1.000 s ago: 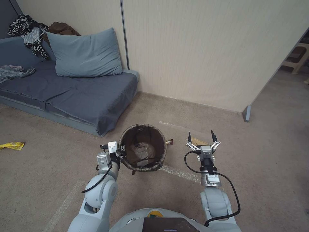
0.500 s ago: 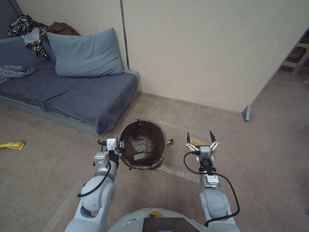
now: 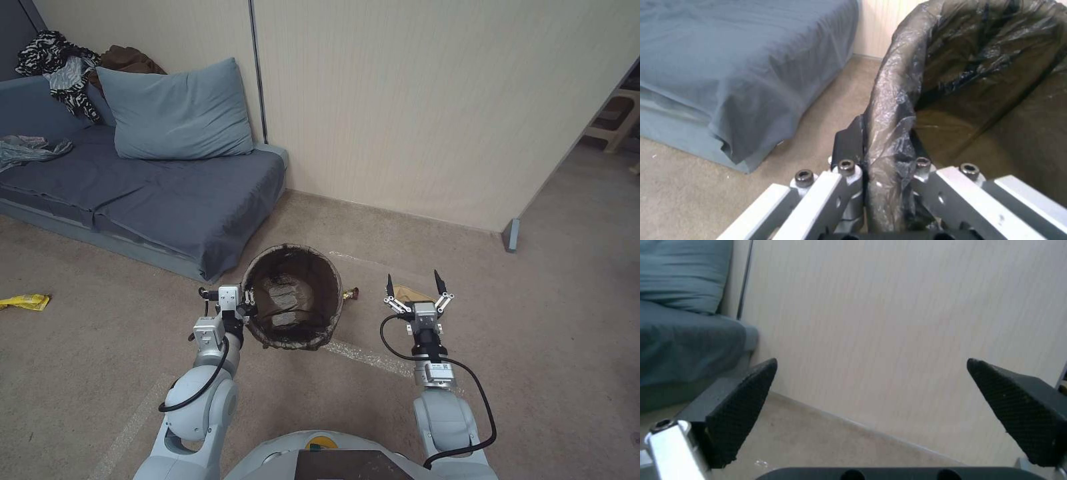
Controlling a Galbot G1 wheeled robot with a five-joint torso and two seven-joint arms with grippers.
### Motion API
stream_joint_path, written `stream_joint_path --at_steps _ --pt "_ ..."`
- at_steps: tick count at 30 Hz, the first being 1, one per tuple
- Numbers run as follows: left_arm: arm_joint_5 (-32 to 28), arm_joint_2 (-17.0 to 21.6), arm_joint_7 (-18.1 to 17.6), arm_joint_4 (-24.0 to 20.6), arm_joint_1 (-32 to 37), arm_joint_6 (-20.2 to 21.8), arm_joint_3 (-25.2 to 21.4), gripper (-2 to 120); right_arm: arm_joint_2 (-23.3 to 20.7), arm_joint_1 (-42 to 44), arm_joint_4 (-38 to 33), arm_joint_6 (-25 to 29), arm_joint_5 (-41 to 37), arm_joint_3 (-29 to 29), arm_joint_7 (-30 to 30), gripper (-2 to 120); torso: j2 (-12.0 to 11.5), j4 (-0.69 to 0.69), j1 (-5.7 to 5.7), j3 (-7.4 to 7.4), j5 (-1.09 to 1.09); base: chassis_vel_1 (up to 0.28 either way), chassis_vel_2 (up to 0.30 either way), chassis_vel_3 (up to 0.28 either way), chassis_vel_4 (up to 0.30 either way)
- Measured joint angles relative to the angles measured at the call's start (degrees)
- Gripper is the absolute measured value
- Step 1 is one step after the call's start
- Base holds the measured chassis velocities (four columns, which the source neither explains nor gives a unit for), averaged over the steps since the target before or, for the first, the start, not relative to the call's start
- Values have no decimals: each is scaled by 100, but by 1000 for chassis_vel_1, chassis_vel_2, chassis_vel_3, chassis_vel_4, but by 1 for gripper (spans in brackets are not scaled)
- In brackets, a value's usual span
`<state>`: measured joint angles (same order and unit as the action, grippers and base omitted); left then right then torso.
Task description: Pick up the trash bin, then pick up the garbage from the floor and place it into the trash bin.
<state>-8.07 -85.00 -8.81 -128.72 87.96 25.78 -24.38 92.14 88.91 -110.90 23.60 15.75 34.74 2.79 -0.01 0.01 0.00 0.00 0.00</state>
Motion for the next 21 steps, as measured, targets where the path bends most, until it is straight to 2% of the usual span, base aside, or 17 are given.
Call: stream_joint_path --at_steps 4,14,21 --pt "10 -6 -1 -11 4 -2 4 6 0 -2 1 0 5 0 3 100 0 -1 0 0 0 -39 63 69 -51" --pt "28 -15 0 11 6 -2 12 6 0 1 18 25 -13 1 -24 100 1 -1 0 0 0 -131 148 145 -142" --pt "46 -14 -3 85 -6 -46 0 6 0 -1 36 59 -13 1 -49 100 0 -1 0 1 0 -6 7 7 -13"
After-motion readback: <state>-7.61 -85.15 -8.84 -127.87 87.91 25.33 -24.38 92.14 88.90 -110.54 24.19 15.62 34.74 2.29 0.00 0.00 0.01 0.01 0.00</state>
